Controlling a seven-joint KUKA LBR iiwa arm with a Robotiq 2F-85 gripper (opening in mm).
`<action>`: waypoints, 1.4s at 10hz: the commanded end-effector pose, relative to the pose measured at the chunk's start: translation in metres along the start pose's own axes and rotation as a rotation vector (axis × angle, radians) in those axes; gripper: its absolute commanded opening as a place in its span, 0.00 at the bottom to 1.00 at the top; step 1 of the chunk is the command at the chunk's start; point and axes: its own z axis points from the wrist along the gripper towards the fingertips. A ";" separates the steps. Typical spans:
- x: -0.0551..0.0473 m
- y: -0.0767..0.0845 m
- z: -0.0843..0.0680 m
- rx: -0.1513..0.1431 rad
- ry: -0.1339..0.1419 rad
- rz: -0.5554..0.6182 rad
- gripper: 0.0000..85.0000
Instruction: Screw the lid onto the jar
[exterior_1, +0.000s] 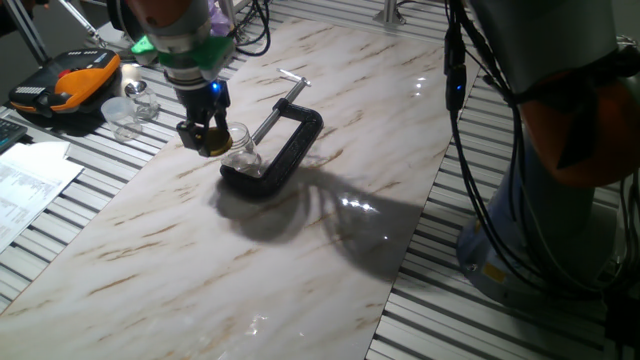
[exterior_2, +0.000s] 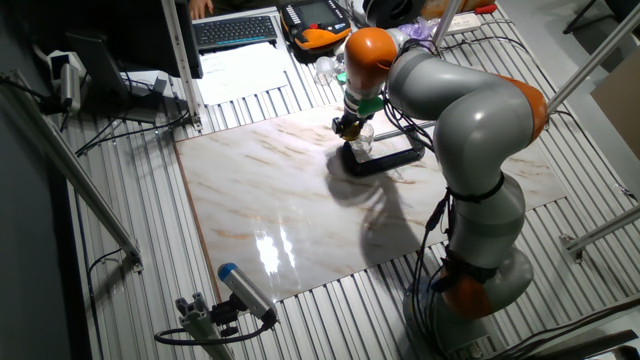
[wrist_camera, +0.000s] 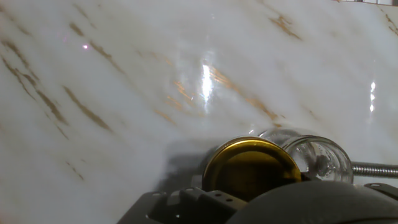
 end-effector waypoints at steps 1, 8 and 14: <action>0.001 -0.003 -0.001 0.004 -0.002 0.003 0.00; -0.007 -0.041 0.002 -0.009 -0.002 0.004 0.00; -0.005 -0.054 0.008 -0.002 -0.009 0.005 0.00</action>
